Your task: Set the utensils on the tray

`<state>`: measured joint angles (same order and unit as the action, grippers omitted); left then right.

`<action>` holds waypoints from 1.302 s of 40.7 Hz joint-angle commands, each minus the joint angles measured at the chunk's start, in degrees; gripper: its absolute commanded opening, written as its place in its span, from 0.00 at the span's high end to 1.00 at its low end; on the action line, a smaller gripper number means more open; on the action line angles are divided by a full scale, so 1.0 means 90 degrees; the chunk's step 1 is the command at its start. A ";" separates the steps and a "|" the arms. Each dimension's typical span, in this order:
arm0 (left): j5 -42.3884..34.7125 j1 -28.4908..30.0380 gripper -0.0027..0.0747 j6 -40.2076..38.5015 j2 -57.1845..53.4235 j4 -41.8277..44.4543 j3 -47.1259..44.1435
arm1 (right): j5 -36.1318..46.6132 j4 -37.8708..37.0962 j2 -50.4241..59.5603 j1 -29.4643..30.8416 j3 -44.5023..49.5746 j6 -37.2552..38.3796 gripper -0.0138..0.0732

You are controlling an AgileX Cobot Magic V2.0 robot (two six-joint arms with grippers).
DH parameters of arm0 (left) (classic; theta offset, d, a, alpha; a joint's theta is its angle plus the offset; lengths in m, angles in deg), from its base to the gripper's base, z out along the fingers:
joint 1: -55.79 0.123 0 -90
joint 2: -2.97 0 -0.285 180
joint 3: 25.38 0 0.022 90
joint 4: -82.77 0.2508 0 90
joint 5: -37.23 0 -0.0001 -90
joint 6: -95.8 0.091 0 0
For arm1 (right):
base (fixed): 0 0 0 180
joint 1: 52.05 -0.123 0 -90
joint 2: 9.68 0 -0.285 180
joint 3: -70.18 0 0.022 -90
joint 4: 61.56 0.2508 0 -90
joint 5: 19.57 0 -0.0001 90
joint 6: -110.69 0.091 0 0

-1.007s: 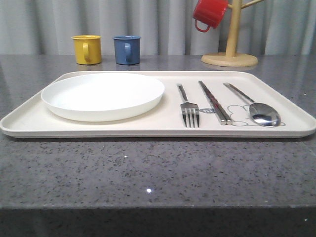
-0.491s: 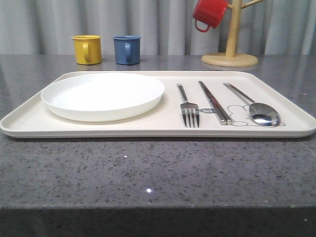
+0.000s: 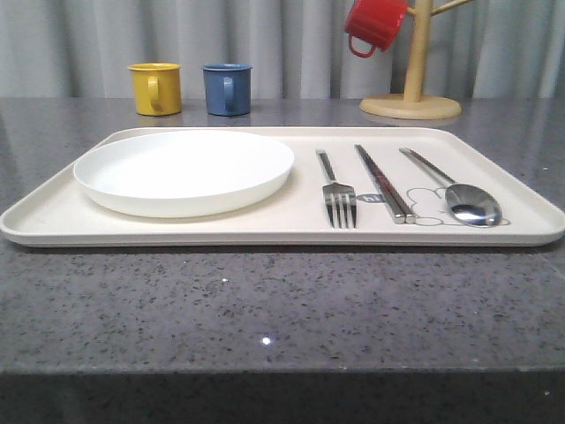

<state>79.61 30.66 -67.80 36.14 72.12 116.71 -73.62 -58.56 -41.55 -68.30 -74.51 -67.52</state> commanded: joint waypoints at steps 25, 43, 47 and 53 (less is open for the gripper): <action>-0.4196 0.2335 0.99 -0.0052 -0.3010 0.0000 -0.3709 | 0.0457 -0.0038 -0.0042 -0.0006 -0.0157 -0.0057 0.98; -0.4486 0.2616 0.99 -0.0095 -0.3014 0.0159 -0.4407 | 0.0444 -0.0038 -0.0042 -0.0006 -0.0157 -0.0057 0.98; -0.4486 0.2561 0.99 -0.0637 -0.3014 0.0759 -0.4407 | 0.0444 -0.0038 -0.0042 -0.0006 -0.0157 -0.0057 0.98; -0.4486 0.2549 0.99 -0.1242 -0.3014 0.1183 -0.4407 | 0.0444 -0.0038 -0.0042 -0.0006 -0.0157 -0.0057 0.98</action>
<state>44.08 54.11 -76.36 10.41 81.39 76.88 -73.62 -58.56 -41.42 -68.30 -74.51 -67.61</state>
